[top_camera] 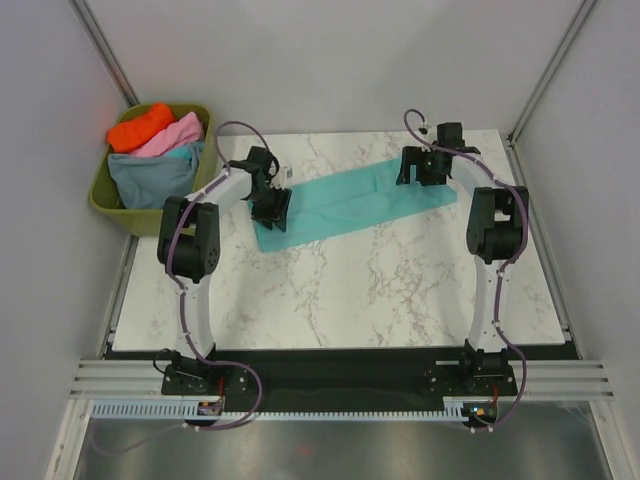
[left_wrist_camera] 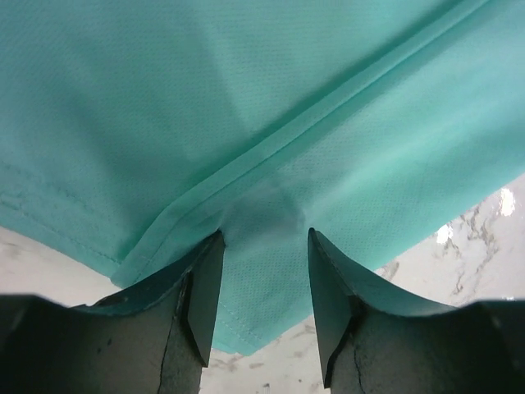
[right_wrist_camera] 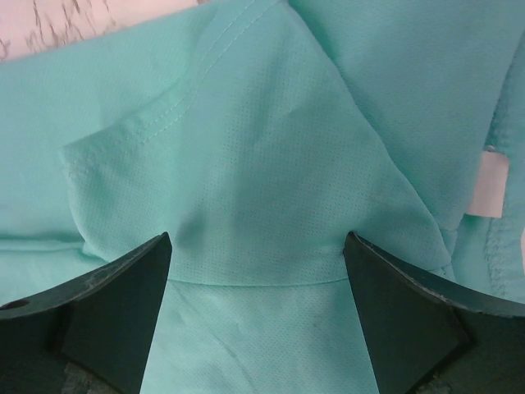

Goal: Fold and stack the t-shirts
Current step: Fold the tshirt

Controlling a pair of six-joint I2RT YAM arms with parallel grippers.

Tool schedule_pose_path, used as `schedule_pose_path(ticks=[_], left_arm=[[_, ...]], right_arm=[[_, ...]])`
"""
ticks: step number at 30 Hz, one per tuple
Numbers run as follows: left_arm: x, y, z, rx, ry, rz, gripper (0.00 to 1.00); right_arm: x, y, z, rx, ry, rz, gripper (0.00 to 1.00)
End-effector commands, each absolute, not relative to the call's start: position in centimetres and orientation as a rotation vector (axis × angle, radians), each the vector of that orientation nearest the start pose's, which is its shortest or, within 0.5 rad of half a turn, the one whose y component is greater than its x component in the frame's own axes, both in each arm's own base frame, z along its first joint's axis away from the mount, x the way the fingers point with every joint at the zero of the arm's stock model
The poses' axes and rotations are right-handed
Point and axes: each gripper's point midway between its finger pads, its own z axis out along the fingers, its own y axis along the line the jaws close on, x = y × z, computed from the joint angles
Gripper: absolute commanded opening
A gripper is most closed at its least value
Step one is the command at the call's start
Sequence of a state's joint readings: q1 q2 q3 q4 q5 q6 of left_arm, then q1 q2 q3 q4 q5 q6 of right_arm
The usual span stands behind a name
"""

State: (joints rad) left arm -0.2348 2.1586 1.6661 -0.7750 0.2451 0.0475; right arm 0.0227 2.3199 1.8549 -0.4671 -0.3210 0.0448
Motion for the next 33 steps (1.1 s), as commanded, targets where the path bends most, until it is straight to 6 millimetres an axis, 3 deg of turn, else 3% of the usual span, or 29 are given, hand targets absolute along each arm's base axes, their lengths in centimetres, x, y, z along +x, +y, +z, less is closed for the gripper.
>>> schedule_pose_path(ticks=[1, 2, 4, 5, 6, 9, 13, 15, 17, 18, 20, 21, 23, 24, 27, 31, 33], left_arm=[[38.6, -15.3, 2.9, 0.585, 2.840, -0.306, 0.53], [37.4, -16.2, 2.6, 0.631, 2.850, -0.301, 0.53], [36.1, -17.1, 3.3, 0.693, 2.830, -0.295, 0.53], [34.5, -17.9, 2.9, 0.749, 2.843, -0.296, 0.53], [33.7, -18.2, 2.8, 0.775, 2.847, -0.283, 0.53], [30.7, -19.0, 2.3, 0.890, 2.849, -0.254, 0.53], [28.6, -20.2, 3.5, 0.973, 2.803, -0.259, 0.53], [29.3, -20.3, 4.6, 1.006, 2.740, -0.191, 0.53], [30.5, -20.6, 7.2, 0.988, 2.679, -0.181, 0.54], [30.9, -20.9, 8.2, 0.993, 2.649, -0.188, 0.54], [32.4, -21.7, 11.2, 0.978, 2.563, -0.206, 0.55], [32.8, -21.8, 12.2, 0.975, 2.534, -0.204, 0.55], [33.9, -21.9, 13.6, 0.952, 2.491, -0.195, 0.55], [34.1, -21.8, 13.9, 0.948, 2.480, -0.187, 0.55], [34.6, -20.5, 13.0, 0.926, 2.499, -0.152, 0.56], [35.5, -17.0, 10.4, 0.802, 2.612, -0.153, 0.58], [35.6, -16.2, 9.7, 0.750, 2.652, -0.191, 0.61]], right_arm=[[56.0, 7.5, 0.0, -0.073, 2.535, 0.456, 0.95], [57.1, 7.8, 1.0, -0.088, 2.500, 0.461, 0.95], [57.8, 8.4, 0.5, -0.104, 2.492, 0.472, 0.95], [58.9, 8.8, 1.5, -0.115, 2.458, 0.472, 0.95], [59.2, 9.0, 1.0, -0.113, 2.457, 0.476, 0.95], [60.7, 10.2, 2.2, -0.141, 2.402, 0.476, 0.95], [61.8, 11.2, 4.7, -0.163, 2.340, 0.478, 0.96], [62.2, 10.8, 7.0, -0.146, 2.306, 0.449, 0.96], [61.9, 10.5, 8.4, -0.145, 2.288, 0.433, 0.96], [61.8, 10.1, 10.6, -0.146, 2.257, 0.428, 0.96], [61.3, 9.4, 11.8, -0.118, 2.250, 0.421, 0.96], [61.1, 9.1, 13.9, -0.113, 2.219, 0.420, 0.96], [60.3, 8.5, 14.4, -0.096, 2.223, 0.421, 0.97], [60.0, 8.3, 15.7, -0.089, 2.206, 0.421, 0.97], [58.6, 7.7, 15.6, -0.052, 2.228, 0.437, 0.97], [56.5, 7.1, 13.4, 0.007, 2.297, 0.478, 0.96], [55.6, 7.4, 12.6, 0.046, 2.325, 0.528, 0.96]])
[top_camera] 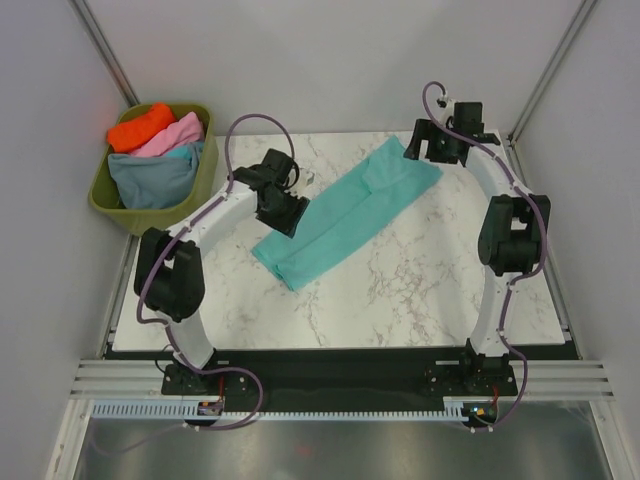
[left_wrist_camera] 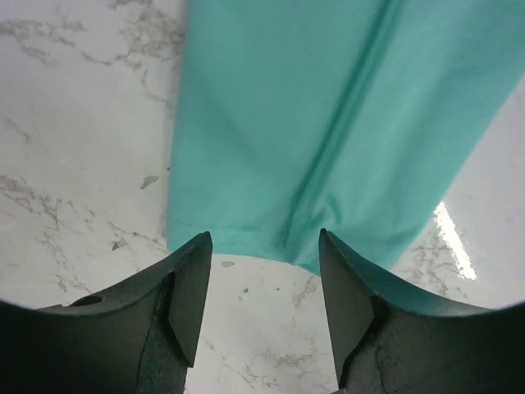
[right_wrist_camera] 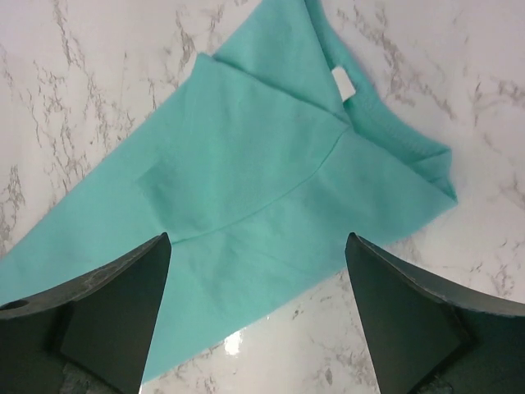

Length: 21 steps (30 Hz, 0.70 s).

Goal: Fold and stack the t-shirts
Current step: Fold the tshirt

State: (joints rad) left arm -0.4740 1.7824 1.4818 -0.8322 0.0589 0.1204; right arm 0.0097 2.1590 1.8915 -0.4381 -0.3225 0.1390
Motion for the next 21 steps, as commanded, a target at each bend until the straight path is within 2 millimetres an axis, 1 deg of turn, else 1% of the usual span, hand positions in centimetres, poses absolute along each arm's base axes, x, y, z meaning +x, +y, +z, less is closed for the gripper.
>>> schedule_pose_path(ticks=[1, 2, 3, 4, 6, 8, 11, 13, 15, 19, 20, 21], left_arm=[[35.6, -15.7, 8.9, 0.732, 2.681, -0.207, 0.63], [35.9, -14.7, 8.6, 0.683, 2.705, -0.233, 0.63], [36.1, -14.3, 8.3, 0.657, 2.718, -0.243, 0.63], [36.6, -13.3, 7.8, 0.614, 2.738, -0.248, 0.64], [36.9, -12.7, 7.3, 0.590, 2.757, -0.269, 0.64], [37.1, -12.1, 6.1, 0.567, 2.793, -0.279, 0.64], [37.1, -11.8, 5.0, 0.566, 2.826, -0.286, 0.64], [37.0, -11.9, 4.5, 0.568, 2.844, -0.297, 0.64], [36.6, -11.8, 3.4, 0.570, 2.877, -0.296, 0.64], [36.0, -12.0, 2.1, 0.589, 2.915, -0.325, 0.60], [35.9, -12.2, 2.1, 0.593, 2.918, -0.352, 0.59], [35.7, -12.4, 2.0, 0.599, 2.921, -0.373, 0.49]], right_arm=[[54.9, 7.5, 11.5, 0.060, 2.355, 0.544, 0.96], [54.6, 7.6, 10.9, 0.072, 2.370, 0.559, 0.96], [54.4, 6.4, 10.6, 0.104, 2.375, 0.560, 0.96], [54.1, 6.2, 9.8, 0.113, 2.393, 0.560, 0.95], [53.7, 6.2, 9.0, 0.125, 2.413, 0.571, 0.95], [53.5, 6.3, 8.3, 0.136, 2.429, 0.581, 0.95], [53.7, 6.4, 6.9, 0.144, 2.451, 0.588, 0.95], [54.0, 6.3, 6.7, 0.148, 2.449, 0.586, 0.95], [54.2, 6.3, 5.6, 0.158, 2.467, 0.587, 0.95], [54.6, 6.3, 4.5, 0.166, 2.474, 0.589, 0.95], [54.6, 6.4, 3.9, 0.173, 2.483, 0.593, 0.95], [54.9, 6.4, 3.9, 0.174, 2.479, 0.593, 0.94]])
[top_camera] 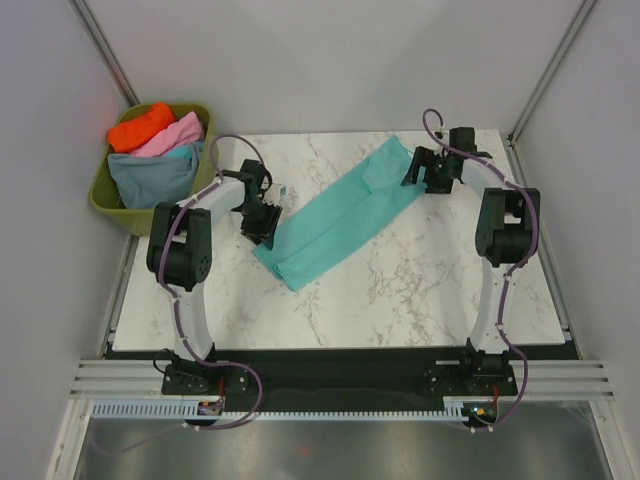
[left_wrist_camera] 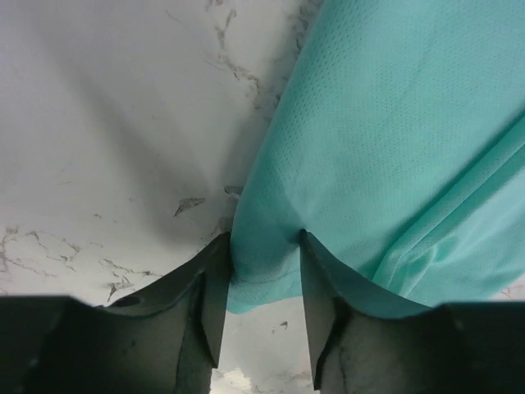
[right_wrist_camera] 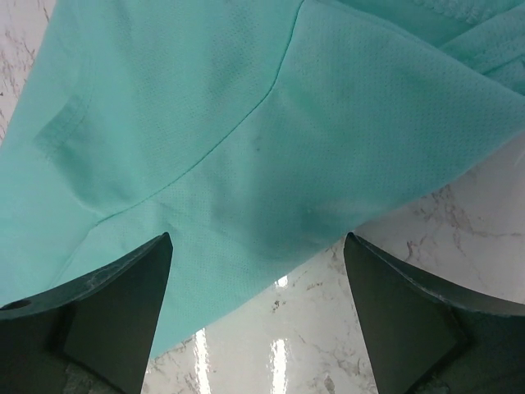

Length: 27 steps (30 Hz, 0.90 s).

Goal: Fold and stack the t-shirts
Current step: Fold the tshirt

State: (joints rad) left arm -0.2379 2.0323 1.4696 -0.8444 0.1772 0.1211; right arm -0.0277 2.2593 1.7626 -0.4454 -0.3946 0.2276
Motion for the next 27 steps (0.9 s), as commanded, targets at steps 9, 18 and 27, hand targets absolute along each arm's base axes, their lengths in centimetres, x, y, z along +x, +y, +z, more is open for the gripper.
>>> schedule_pose_path(ticks=[9, 18, 27], left_arm=[[32.6, -15.0, 2.8, 0.691, 2.930, -0.565, 0.10], [29.2, -18.6, 3.6, 0.887, 2.891, -0.576, 0.10], [24.3, -23.1, 3.6, 1.167, 2.840, -0.587, 0.10]], right_arm=[[56.9, 6.8, 2.5, 0.181, 2.454, 0.601, 0.66], [60.0, 7.0, 2.5, 0.149, 2.396, 0.566, 0.39], [62.9, 11.2, 3.3, 0.083, 2.319, 0.606, 0.50]])
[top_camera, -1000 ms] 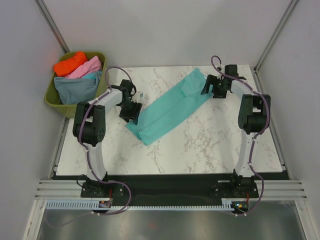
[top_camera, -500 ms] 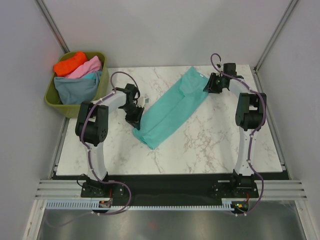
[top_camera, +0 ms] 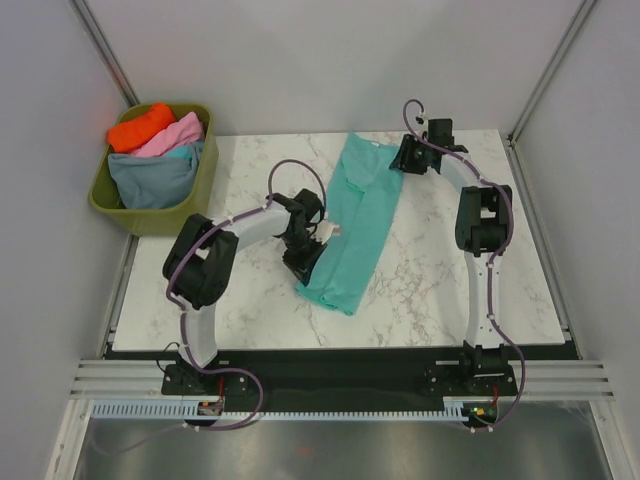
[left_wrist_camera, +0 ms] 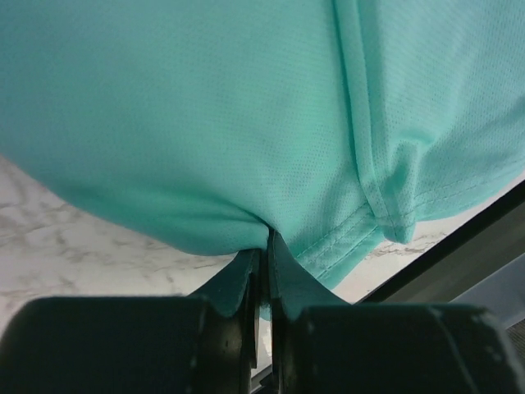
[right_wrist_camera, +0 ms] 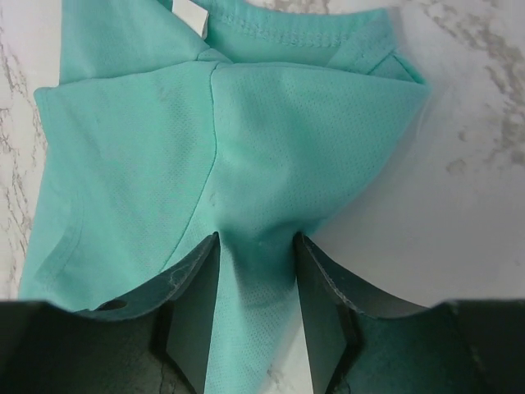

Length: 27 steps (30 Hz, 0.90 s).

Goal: Fold and stack the t-shirts
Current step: Fold the tshirt

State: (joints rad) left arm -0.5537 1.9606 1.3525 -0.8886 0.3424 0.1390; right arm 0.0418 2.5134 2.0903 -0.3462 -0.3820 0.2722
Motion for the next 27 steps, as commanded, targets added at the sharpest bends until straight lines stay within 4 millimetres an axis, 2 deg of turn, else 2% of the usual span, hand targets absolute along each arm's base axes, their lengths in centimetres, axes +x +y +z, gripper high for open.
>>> schedule_pose_path(ticks=[1, 4, 5, 9, 13, 14, 16, 18, 20, 22, 23, 24, 25, 26, 27], left_arm=[[23.6, -23.9, 3.5, 1.213, 2.830, -0.588, 0.10], [22.6, -25.9, 3.4, 1.312, 2.791, -0.592, 0.10], [20.4, -28.2, 4.5, 1.355, 2.764, -0.847, 0.05], [18.7, -30.3, 4.7, 1.464, 2.744, -0.854, 0.04], [18.2, -31.8, 4.6, 1.522, 2.715, -0.836, 0.04], [18.2, -32.0, 4.6, 1.529, 2.710, -0.829, 0.07], [18.1, -32.0, 4.5, 1.540, 2.709, -0.787, 0.14], [18.4, -31.5, 4.4, 1.534, 2.711, -0.722, 0.39], [18.5, -30.9, 4.7, 1.541, 2.702, -0.689, 0.54], [18.5, -30.7, 5.9, 1.559, 2.653, -0.685, 0.76], [18.2, -30.3, 6.0, 1.561, 2.655, -0.684, 0.86], [18.2, -30.3, 7.1, 1.554, 2.623, -0.692, 0.86], [17.8, -29.9, 7.1, 1.555, 2.626, -0.692, 0.86], [17.7, -29.7, 7.5, 1.553, 2.617, -0.694, 0.86], [17.7, -29.5, 7.9, 1.542, 2.609, -0.697, 0.86]], right_arm=[[62.9, 11.7, 2.9, 0.078, 2.320, 0.618, 0.51], [63.5, 13.2, 2.9, 0.066, 2.299, 0.659, 0.51], [63.6, 13.4, 3.0, 0.065, 2.292, 0.667, 0.51], [64.3, 15.1, 3.5, 0.046, 2.258, 0.706, 0.51], [64.8, 16.3, 3.5, 0.037, 2.237, 0.728, 0.52], [64.8, 16.7, 3.6, 0.032, 2.232, 0.736, 0.52], [64.7, 16.9, 3.7, 0.028, 2.231, 0.744, 0.52], [64.6, 16.9, 4.1, 0.027, 2.229, 0.744, 0.54], [64.4, 16.4, 4.0, 0.032, 2.237, 0.732, 0.57], [64.3, 15.8, 5.2, 0.035, 2.226, 0.727, 0.61], [64.1, 15.2, 5.1, 0.034, 2.233, 0.717, 0.62], [64.0, 14.7, 6.7, 0.027, 2.217, 0.708, 0.64], [63.8, 14.2, 7.4, 0.026, 2.212, 0.697, 0.65], [63.4, 13.0, 7.1, 0.053, 2.232, 0.670, 0.65], [63.0, 12.3, 9.5, 0.051, 2.207, 0.653, 0.66]])
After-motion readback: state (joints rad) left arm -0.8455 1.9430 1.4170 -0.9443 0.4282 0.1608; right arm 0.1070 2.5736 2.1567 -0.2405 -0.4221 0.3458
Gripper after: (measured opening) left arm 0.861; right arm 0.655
